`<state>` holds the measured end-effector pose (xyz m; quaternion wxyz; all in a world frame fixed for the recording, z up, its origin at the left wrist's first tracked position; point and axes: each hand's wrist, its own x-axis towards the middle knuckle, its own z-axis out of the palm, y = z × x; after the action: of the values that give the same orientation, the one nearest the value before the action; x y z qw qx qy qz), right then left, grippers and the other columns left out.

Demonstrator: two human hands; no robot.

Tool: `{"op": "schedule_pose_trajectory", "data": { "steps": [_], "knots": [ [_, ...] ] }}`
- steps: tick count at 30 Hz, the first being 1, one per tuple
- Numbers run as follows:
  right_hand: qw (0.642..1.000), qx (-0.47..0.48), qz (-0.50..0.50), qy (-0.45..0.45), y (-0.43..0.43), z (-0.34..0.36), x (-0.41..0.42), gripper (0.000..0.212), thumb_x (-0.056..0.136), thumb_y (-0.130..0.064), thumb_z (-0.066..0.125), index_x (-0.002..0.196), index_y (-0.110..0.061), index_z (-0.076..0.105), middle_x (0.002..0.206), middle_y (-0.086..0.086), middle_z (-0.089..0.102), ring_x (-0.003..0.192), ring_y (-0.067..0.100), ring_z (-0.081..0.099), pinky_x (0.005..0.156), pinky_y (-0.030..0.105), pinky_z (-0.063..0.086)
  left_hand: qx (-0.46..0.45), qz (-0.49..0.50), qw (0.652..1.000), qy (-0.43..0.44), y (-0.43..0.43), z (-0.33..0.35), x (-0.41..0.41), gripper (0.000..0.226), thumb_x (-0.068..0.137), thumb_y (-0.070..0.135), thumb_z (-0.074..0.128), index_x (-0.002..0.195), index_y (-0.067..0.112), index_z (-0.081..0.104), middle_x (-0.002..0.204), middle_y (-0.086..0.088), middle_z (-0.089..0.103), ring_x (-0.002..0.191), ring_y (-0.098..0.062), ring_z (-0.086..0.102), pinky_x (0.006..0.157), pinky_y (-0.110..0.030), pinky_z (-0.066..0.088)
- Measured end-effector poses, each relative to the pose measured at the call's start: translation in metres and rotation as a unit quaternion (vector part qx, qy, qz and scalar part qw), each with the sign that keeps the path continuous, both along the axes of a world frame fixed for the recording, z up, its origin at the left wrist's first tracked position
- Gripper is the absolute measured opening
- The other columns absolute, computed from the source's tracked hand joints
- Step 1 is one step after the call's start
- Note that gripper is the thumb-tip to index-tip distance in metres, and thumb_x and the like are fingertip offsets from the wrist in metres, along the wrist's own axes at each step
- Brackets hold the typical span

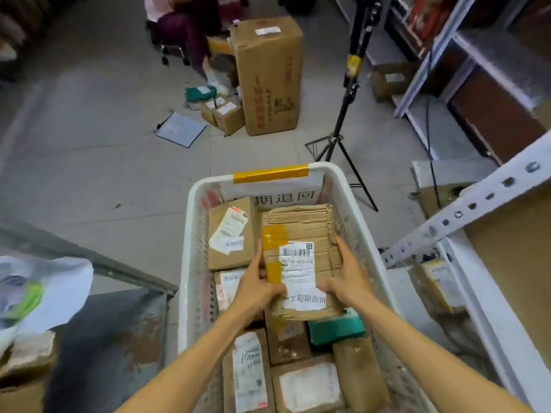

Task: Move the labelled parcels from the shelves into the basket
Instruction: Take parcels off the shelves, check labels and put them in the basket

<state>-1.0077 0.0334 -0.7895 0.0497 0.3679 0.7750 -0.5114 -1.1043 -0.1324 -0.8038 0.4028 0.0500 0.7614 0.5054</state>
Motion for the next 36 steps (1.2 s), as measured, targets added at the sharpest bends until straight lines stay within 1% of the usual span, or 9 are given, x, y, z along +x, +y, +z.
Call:
{"op": "schedule_pose_trajectory", "data": {
  "steps": [4,9,11,13,17,21,28,33,36],
  "knots": [
    [0.998,0.033,0.027,-0.048,0.035,-0.043,-0.062,0.105,0.063,-0.001,0.081,0.150,-0.025,0.028,0.132,-0.001,0.054,0.124,0.022,0.050,0.098,0.026,0.040,-0.002,-0.013,1.000,-0.008,0.030,-0.049,-0.056,0.108,0.064,-0.012,0.073,0.150,0.029,0.021,0.099,0.003,0.070,0.078,-0.001,0.066,0.065,-0.019,0.054],
    [0.997,0.047,0.048,-0.047,0.062,-0.097,-0.129,0.105,0.057,-0.007,0.082,0.148,-0.023,0.031,0.131,-0.001,0.051,0.121,0.022,0.048,0.103,0.031,0.041,-0.119,-0.099,0.980,0.121,0.060,-0.077,-0.121,0.094,0.062,0.015,0.075,0.142,0.021,0.026,0.130,-0.008,0.052,0.119,-0.030,0.050,0.101,-0.040,0.043],
    [0.995,0.062,0.068,-0.039,0.062,-0.116,-0.139,0.103,0.062,-0.003,0.080,0.150,-0.021,0.028,0.137,-0.001,0.045,0.125,0.022,0.044,0.102,0.022,0.034,-0.271,-0.188,0.903,0.274,0.065,-0.083,-0.130,0.084,0.075,0.018,0.070,0.145,0.013,0.023,0.142,-0.017,0.029,0.133,-0.039,0.026,0.107,-0.043,0.029],
    [0.993,0.081,0.076,-0.044,0.063,-0.134,-0.137,0.097,0.069,0.006,0.071,0.152,-0.017,0.026,0.141,0.004,0.045,0.128,0.023,0.044,0.090,0.011,0.028,-0.280,-0.291,0.837,0.369,0.066,-0.093,-0.134,0.083,0.083,0.017,0.064,0.150,0.017,0.017,0.153,-0.012,0.016,0.140,-0.038,0.011,0.111,-0.042,0.022],
    [0.987,0.102,0.082,-0.091,0.074,-0.151,-0.135,0.093,0.075,0.010,0.069,0.152,-0.016,0.025,0.149,0.008,0.042,0.134,0.026,0.041,0.086,0.006,0.025,-0.291,-0.462,0.736,0.400,0.073,-0.119,-0.136,0.061,0.087,0.029,0.057,0.144,0.017,0.037,0.150,-0.009,0.026,0.140,-0.029,0.019,0.112,-0.036,0.025],
    [0.972,0.085,0.134,-0.174,0.080,-0.147,-0.138,0.093,0.073,0.002,0.076,0.151,-0.017,0.029,0.146,0.010,0.044,0.132,0.028,0.042,0.101,0.022,0.034,-0.296,-0.458,0.762,0.350,0.083,-0.126,-0.138,0.051,0.086,0.030,0.056,0.135,0.018,0.050,0.136,-0.008,0.044,0.122,-0.029,0.046,0.097,-0.035,0.041],
    [0.977,0.118,0.112,-0.141,0.071,-0.164,-0.129,0.089,0.079,0.005,0.058,0.153,-0.025,0.020,0.135,0.013,0.054,0.120,0.033,0.053,0.097,0.031,0.043,-0.341,-0.533,0.699,0.334,0.098,-0.127,-0.138,0.060,0.086,0.037,0.056,0.141,0.019,0.041,0.138,-0.010,0.040,0.120,-0.029,0.048,0.096,-0.035,0.043],
    [0.958,0.158,0.180,-0.158,0.064,-0.126,-0.124,0.084,0.081,-0.011,0.065,0.151,-0.017,0.019,0.130,0.017,0.055,0.117,0.035,0.053,0.100,0.040,0.045,-0.319,-0.477,0.757,0.314,0.094,-0.104,-0.137,0.062,0.086,0.026,0.059,0.144,0.020,0.038,0.139,-0.009,0.046,0.122,-0.029,0.049,0.093,-0.035,0.045],
    [0.944,0.186,0.217,-0.166,0.058,-0.082,-0.120,0.065,0.086,-0.020,0.065,0.142,-0.010,0.034,0.128,0.017,0.055,0.118,0.033,0.052,0.097,0.040,0.045,-0.292,-0.444,0.789,0.307,0.085,-0.067,-0.133,0.065,0.084,0.024,0.063,0.144,0.018,0.038,0.136,-0.010,0.051,0.122,-0.028,0.050,0.093,-0.035,0.046]
  ]
}}
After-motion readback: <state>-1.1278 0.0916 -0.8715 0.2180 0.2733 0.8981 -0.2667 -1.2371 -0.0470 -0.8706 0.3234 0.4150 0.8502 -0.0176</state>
